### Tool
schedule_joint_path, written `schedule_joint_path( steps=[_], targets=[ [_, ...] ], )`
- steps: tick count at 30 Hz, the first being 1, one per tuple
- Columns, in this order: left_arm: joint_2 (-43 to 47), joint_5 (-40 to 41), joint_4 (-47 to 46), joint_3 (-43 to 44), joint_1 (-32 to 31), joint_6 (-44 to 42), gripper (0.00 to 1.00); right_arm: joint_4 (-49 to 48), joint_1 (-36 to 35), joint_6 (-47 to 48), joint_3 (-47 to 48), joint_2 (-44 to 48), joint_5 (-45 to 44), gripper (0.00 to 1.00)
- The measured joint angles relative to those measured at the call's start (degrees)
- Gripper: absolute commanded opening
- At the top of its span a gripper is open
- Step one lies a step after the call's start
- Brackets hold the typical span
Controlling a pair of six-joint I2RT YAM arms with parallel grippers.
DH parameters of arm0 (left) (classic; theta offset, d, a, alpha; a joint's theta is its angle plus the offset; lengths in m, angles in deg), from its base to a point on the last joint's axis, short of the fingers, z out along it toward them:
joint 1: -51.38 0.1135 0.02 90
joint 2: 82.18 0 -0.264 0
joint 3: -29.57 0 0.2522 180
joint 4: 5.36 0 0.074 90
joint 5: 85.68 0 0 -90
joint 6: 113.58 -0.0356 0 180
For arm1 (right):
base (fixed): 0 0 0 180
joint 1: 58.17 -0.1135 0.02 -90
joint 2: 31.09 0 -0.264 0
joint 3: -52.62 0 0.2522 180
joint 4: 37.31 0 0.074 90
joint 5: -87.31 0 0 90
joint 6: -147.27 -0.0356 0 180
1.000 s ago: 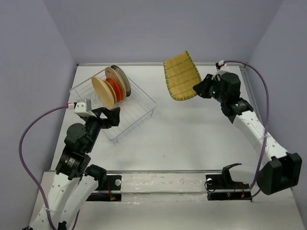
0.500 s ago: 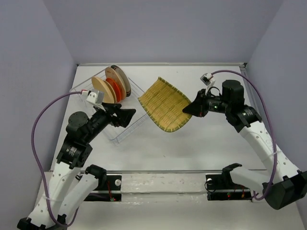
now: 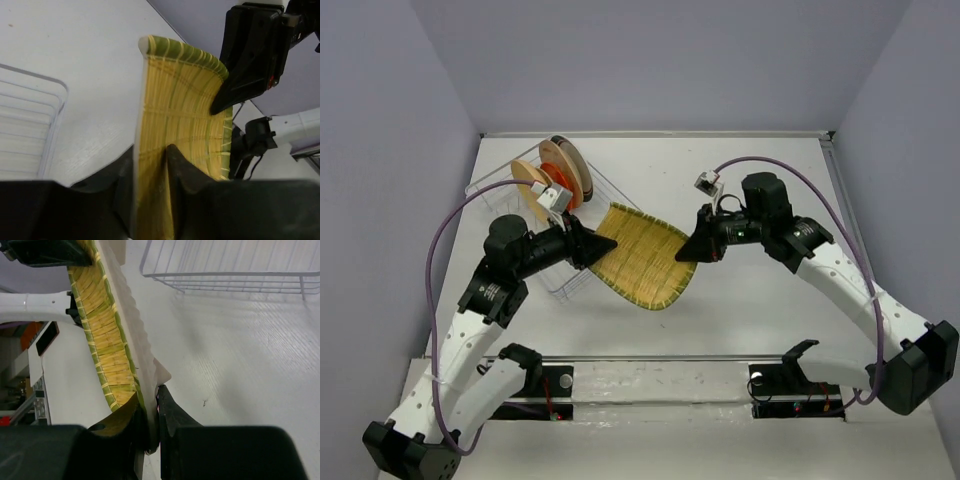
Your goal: Load the plates into the dish rack
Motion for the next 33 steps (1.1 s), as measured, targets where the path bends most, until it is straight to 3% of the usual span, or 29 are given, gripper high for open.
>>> schedule_joint_path(
  steps=[2,7,9,11,12,17,20,24,33],
  targets=[
    [-0.31,-2.47,-0.42,-0.7,0.0,1.22,0.05,0.17,-0.26,1.16,0.17,-1.53,-0.24,0.07],
    [1.09,-4.44,-2.51,-0.98,1.29,6.62,0.05,-0.94,0.17,4.98,2.01,-5.51,1.38,0.1],
    [2.38,-3.58,-4.28,-1.51,1.62,7.76,0.05,-0.85,0.17,5.77,3.96,-6.47,1.42,0.31],
    [4.37,-2.75,-7.02,-2.93,1.62,9.81,0.05,-0.61,0.17,5.33,5.92,-7.06,1.36,0.43],
    [5.64,-2.14,-9.07,-4.2,1.44,10.47,0.05,-0.76,0.09,4.61,7.1,-7.43,0.87,0.56],
    [11.47,0.76,-12.66,-9.33,0.85,17.03,0.05,-3.89,-0.63,0.68,10.27,-7.32,-1.01,0.87],
    [13.66,4.33,-13.68,-9.88,0.72,20.33,0.05,-6.97,-0.66,-2.67,9.35,-5.33,-3.61,0.92],
    [16.61,10.67,-16.55,-9.94,0.72,24.04,0.05,-17.29,-0.63,-9.73,0.98,1.07,-6.4,0.97],
    [21.22,20.72,-27.3,-17.53,0.72,33.92,0.05,-39.36,-2.19,-25.18,-13.77,4.9,-9.81,0.99]
  ],
)
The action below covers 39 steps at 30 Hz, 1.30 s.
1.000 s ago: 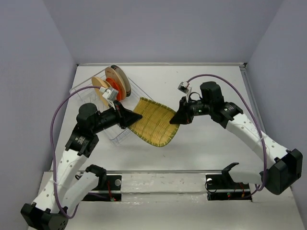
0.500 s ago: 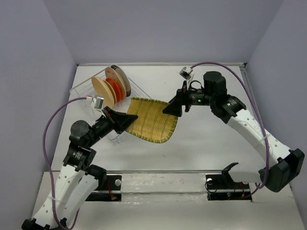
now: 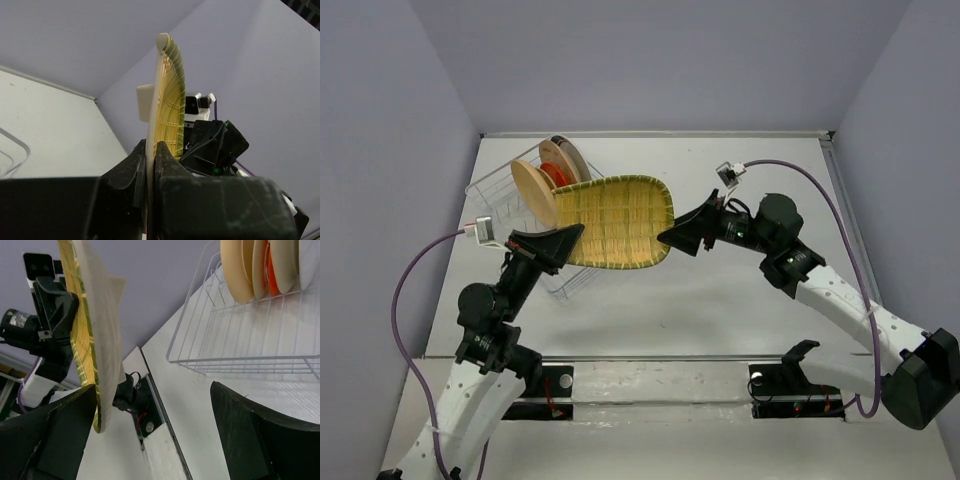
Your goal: Load the plates into the dish rack
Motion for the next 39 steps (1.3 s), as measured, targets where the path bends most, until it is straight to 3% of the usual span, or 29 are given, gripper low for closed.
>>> schedule_joint_path(
  steps=[8,11,14,15,17,21,23,24,25,26,27,30,36,37,39],
  targets=[
    [0.57,2.64,-5.49,-4.9,0.0,5.38,0.05,-15.98,-6.95,-7.93,-3.3,-3.69,-4.52,0.97],
    [1.36,2.86,-7.23,-5.55,0.0,6.38,0.05,-19.74,-10.4,-9.2,-2.97,-6.67,-6.1,0.84],
    [2.36,3.06,-8.57,-6.01,0.0,6.82,0.05,-20.74,-13.16,-9.66,-2.03,-10.01,-7.98,0.53],
    [2.78,3.26,-8.79,-6.27,0.0,6.34,0.05,-20.94,-13.92,-10.01,-1.68,-10.91,-9.07,0.29],
    [3.93,4.17,-8.28,-7.45,0.2,5.53,0.05,-20.94,-14.95,-10.19,-1.07,-11.23,-10.78,0.07],
    [6.4,4.59,-6.88,-7.67,0.17,1.75,0.06,-16.0,-15.89,-11.08,0.81,-11.5,-16.13,0.07],
    [7.3,5.22,-5.97,-7.63,0.26,1.62,0.19,-14.56,-16.37,-11.28,2.36,-11.5,-16.52,0.07],
    [7.89,5.62,-5.29,-7.32,0.26,1.4,0.28,-13.97,-16.46,-11.08,2.95,-11.5,-16.57,0.07],
    [8.31,5.86,-4.61,-6.95,0.26,1.14,0.48,-12.35,-16.74,-10.51,4.22,-11.5,-16.72,0.07],
    [8.74,6.4,-2.58,-6.01,0.24,0.24,0.58,-10.82,-16.85,-9.4,5.33,-11.5,-17.14,0.07],
    [8.94,7.1,0.07,-4.85,0.24,-0.76,0.75,-8.31,-16.96,-8.52,6.95,-11.5,-17.9,0.07],
    [8.98,12.37,10.99,1.51,0.13,-5.03,0.99,1.64,-16.59,-2.36,15.13,-12.61,-23.06,0.07],
    [10.51,26.14,23.41,14.6,0.11,-15.43,0.92,18.93,-15.28,7.5,40.63,-23.08,-32.39,0.07],
    [11.28,29.4,25.49,16.61,0.11,-17.42,0.99,23.39,-15.21,8.5,45.4,-25.33,-33.86,0.07],
    [12.76,34.47,27.98,19.34,0.11,-20.33,0.99,28.94,-15.37,10.64,55.74,-31.67,-36.74,0.07]
  ],
)
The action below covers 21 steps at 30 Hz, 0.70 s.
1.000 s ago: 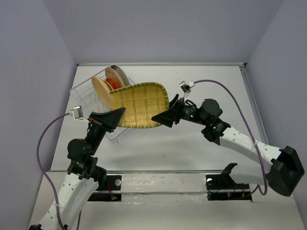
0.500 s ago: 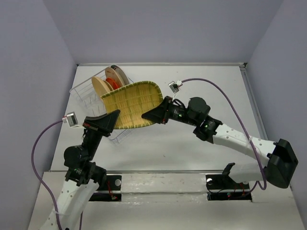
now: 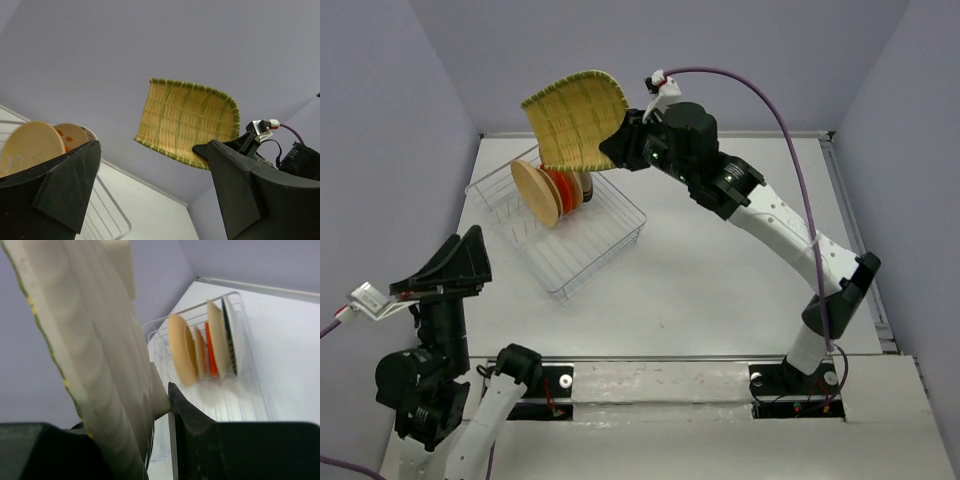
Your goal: Load the plates into the dish rack
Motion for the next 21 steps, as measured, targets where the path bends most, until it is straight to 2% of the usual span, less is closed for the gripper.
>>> schedule_joint_path(
  steps=[5,8,13,21],
  targets=[
    [2.95,7.93,2.54,3.56,0.0,-5.79,0.99,14.01,-2.01,4.15,25.24,-17.62,-8.55,0.07],
    [2.97,10.03,3.85,3.45,0.0,-8.33,0.99,18.75,-4.35,4.87,36.09,-27.04,-12.41,0.07],
    [3.41,12.44,4.37,0.79,0.0,-11.13,0.99,23.28,-8.61,4.39,39.71,-35.19,-17.46,0.07],
    [4.33,15.23,4.13,-5.31,-0.9,-14.58,0.99,24.39,-13.42,4.0,43.6,-43.39,-22.12,0.07]
  ],
)
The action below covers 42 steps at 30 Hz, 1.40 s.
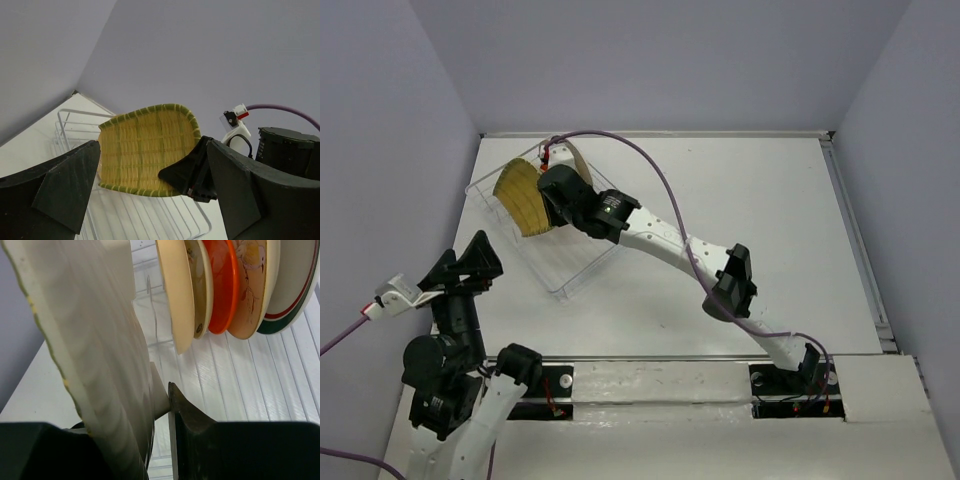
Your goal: Load the plates into the dish rack
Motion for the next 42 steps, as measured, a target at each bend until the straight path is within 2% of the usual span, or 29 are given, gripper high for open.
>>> schedule_joint_path(
  steps=[5,9,17,23,25,33,36,39,41,42],
  targets=[
    [-0.52,-1.66,-0.7,-0.44,-0.11,-1.44,0.99,0.09,-0.31,0.39,-0.33,-1.16,-0.92,0.07],
    [-6.62,-6.93,-0.02,3.08,-0.28,-1.86,0.99,-1.31,0.02,2.93,-4.81,1.16,-0.63,0.07],
    [-20.09,-20.55,3.41,11.1,-0.39,-1.84,0.99,-3.23,5.51,8.44,-33.0,24.0,13.9,0.07],
    [-26.49,-29.51,4.83,16.83,-0.39,-2.21,0.99,-6.32,11.21,12.28,-39.63,40.39,26.77,0.07],
    [-28.96,-32.92,4.87,18.93,-0.39,-2.6,0.99,-6.86,11.3,12.98,-40.26,42.6,29.66,0.07],
    [-36.0,-43.74,7.39,26.4,-0.44,-4.87,0.97,-6.12,11.02,16.57,-43.17,43.34,41.09,0.07],
    [-38.62,-46.18,8.68,29.88,-0.44,-6.62,0.91,-3.78,11.26,18.32,-43.39,42.42,43.28,0.07],
    [-40.39,-48.83,10.25,31.52,-0.44,-8.2,0.77,-1.88,11.26,19.93,-43.39,42.18,45.51,0.07],
    [-40.7,-49.81,11.52,31.52,-0.44,-8.83,0.78,-1.42,11.26,20.57,-43.39,42.18,46.6,0.07],
    [-40.87,-50.14,12.55,31.47,-0.44,-9.25,0.82,-1.16,11.26,21.2,-43.39,42.18,47.3,0.07]
  ],
)
